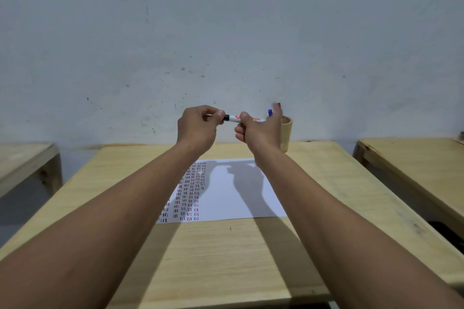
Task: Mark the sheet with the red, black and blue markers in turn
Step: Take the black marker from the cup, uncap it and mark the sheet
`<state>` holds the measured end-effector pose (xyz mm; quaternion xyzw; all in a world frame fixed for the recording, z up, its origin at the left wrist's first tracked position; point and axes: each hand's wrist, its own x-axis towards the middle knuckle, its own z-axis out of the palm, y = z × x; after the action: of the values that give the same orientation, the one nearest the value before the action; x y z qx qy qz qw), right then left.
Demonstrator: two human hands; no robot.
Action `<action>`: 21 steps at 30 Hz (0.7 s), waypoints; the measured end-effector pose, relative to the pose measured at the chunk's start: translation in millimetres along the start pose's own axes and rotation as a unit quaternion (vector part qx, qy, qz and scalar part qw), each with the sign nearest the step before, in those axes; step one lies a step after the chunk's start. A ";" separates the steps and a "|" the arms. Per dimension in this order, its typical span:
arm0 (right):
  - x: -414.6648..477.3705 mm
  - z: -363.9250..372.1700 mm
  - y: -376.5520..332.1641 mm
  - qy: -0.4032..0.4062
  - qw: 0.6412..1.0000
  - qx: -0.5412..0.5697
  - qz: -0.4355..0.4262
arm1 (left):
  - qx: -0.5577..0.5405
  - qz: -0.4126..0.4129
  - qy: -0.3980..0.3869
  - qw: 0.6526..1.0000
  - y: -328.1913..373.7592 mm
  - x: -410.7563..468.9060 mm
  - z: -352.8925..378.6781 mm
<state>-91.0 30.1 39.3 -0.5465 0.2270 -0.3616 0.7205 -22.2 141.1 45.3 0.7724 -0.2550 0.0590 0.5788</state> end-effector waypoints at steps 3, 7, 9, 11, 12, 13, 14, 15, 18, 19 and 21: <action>3.3 -8.8 -5.9 -0.031 0.982 -0.184 -0.039 | 0.040 0.028 0.006 0.999 10.1 7.9 4.3; 15.4 -26.9 -13.9 -0.057 0.924 -0.363 -0.100 | 0.059 0.042 -0.029 0.997 24.5 23.0 11.7; 25.3 -35.9 -17.3 -0.049 0.912 -0.391 -0.114 | 0.060 0.050 -0.033 0.996 31.7 27.7 18.7; 37.6 -45.4 -21.2 -0.033 0.913 -0.390 -0.117 | 0.042 0.035 -0.028 0.998 31.6 31.7 28.9; 43.0 -49.8 -24.8 -0.025 0.914 -0.386 -0.121 | 0.038 0.024 -0.028 0.999 28.5 33.0 34.8; 48.3 -53.9 -29.1 -0.020 0.917 -0.378 -0.128 | 0.040 0.016 -0.033 0.999 23.9 34.3 41.7; 54.7 -58.0 -32.9 -0.015 0.920 -0.369 -0.134 | 0.045 0.008 -0.041 0.998 18.3 35.0 49.2; 60.8 -61.5 -36.9 -0.011 0.924 -0.357 -0.140 | 0.054 0.003 -0.050 0.997 12.2 35.6 57.0; 84.6 -69.6 -46.3 0.004 0.940 -0.309 -0.145 | 0.092 -0.005 -0.079 0.993 -3.5 35.7 83.1; 91.6 -72.1 -49.2 0.014 0.941 -0.305 -0.147 | 0.098 -0.008 -0.092 0.991 -7.9 36.2 92.2; 103.7 -77.0 -54.2 0.022 0.937 -0.310 -0.158 | 0.096 -0.015 -0.119 0.988 -16.0 38.2 110.5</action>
<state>-95.5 -105.4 74.8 -0.7637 0.2539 -0.3944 0.4435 -4.4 29.8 10.5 0.8295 -0.3036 -0.0185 0.4684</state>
